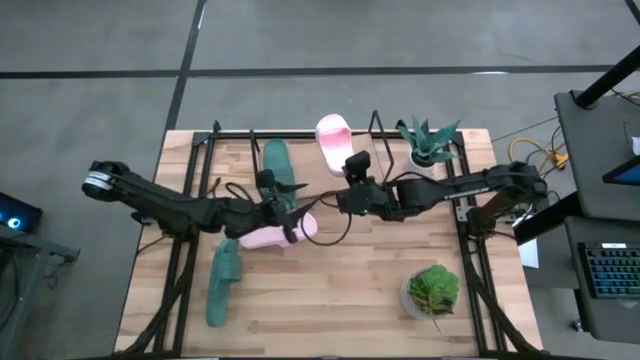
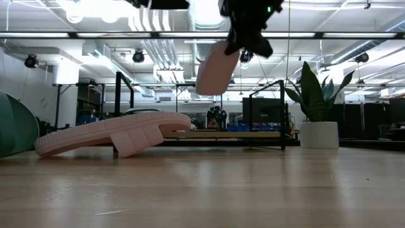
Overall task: Pick and place slides into the shelf
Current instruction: Put the right pink slide on the shelf
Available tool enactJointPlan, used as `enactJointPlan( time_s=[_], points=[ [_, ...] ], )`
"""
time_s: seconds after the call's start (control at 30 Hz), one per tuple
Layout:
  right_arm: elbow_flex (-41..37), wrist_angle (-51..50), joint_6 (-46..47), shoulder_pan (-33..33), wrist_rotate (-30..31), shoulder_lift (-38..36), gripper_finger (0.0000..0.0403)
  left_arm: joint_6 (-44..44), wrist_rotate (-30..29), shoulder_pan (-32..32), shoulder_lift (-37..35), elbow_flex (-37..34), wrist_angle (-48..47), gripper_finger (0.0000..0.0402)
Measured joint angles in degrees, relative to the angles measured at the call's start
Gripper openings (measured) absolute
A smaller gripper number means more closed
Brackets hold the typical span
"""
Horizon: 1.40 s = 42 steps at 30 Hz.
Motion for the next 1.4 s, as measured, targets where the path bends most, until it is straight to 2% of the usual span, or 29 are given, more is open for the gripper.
enactJointPlan(
  time_s=[0.3, 0.6, 0.77, 0.93, 1.4],
  points=[
    [-12.5, 15.0, 0.5, -2.1, -0.2, 0.0, 0.0043, -2.4, 0.3, -2.7, -6.8, -3.3, -0.2, 0.0224],
    [-21.0, 29.1, -0.6, -3.4, -5.7, 0.0, 0.0043, -2.7, 0.3, -3.1, -7.9, -5.2, 0.2, 0.0224],
    [-22.3, 31.6, -0.6, -5.2, -6.2, 0.0, 0.0043, -3.3, 0.3, -3.1, -7.5, -5.2, 0.2, 0.0224],
    [-23.7, 32.0, -0.1, -6.7, -10.6, 0.0, 0.0043, -3.2, 0.3, -3.1, -7.5, -5.2, 0.6, 0.0224],
    [-25.1, 31.9, -0.1, -8.9, -13.7, 0.2, 0.0043, -3.2, 0.3, -3.1, -7.3, -5.2, 0.7, 0.0224]
  ],
)
